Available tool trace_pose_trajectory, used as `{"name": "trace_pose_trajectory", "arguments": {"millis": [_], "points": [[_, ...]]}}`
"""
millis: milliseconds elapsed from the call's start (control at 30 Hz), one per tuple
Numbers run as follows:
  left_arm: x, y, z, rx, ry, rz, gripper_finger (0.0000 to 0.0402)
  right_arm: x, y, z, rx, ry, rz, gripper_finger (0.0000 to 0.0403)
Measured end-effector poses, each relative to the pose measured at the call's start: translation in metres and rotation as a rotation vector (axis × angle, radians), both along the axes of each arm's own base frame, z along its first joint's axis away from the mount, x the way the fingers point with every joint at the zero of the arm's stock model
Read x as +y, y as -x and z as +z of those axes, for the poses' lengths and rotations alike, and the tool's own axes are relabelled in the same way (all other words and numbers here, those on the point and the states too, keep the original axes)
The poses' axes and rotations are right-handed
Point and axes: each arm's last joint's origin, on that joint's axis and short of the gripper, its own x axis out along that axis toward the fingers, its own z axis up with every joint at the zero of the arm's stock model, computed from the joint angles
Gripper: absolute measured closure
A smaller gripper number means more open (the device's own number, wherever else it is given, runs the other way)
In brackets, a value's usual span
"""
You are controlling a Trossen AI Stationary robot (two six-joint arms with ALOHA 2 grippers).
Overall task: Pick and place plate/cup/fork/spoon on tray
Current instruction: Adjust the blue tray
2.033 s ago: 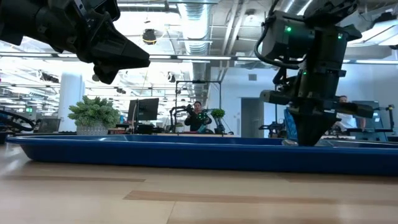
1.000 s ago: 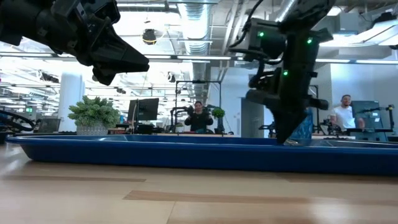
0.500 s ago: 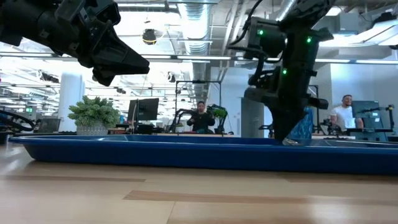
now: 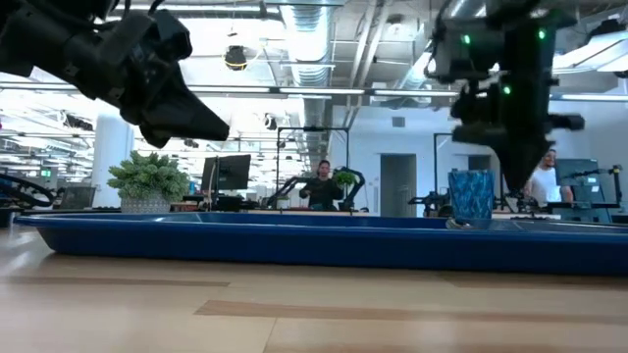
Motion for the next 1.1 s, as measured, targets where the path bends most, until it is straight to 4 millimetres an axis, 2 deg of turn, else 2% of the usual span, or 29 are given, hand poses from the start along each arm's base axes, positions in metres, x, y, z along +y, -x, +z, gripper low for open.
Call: {"name": "trace_pose_trajectory", "arguments": {"millis": [200,400,533,633,800,933,1100], "points": [[0.009,0.005,0.000,0.060,-0.016,0.034,0.0371,-0.017,0.012,-0.026,-0.001,-0.023,-0.060,0.0395],[0.031,0.031,0.005,0.174,-0.052,0.282,0.0374,-0.031,0.009,-0.028,-0.053,-0.011,-0.067,0.0395],[0.051,0.052,-0.002,0.324,0.057,0.430,0.0374,-0.038,0.007,-0.028,-0.084,-0.007,-0.086,0.0395],[0.059,0.058,-0.009,0.433,0.109,0.464,0.0374,-0.042,0.009,-0.028,-0.070,-0.013,-0.104,0.0395],[0.059,0.053,-0.019,0.517,0.181,0.402,0.0374,-0.042,0.009,-0.030,-0.083,-0.064,-0.109,0.0395],[0.054,0.052,-0.030,0.613,0.224,0.362,0.0374,-0.038,0.013,-0.039,-0.090,-0.097,-0.098,0.0395],[0.045,0.051,-0.037,0.654,0.234,0.339,0.0374,-0.036,0.019,-0.051,-0.098,-0.101,-0.104,0.0395]]}}
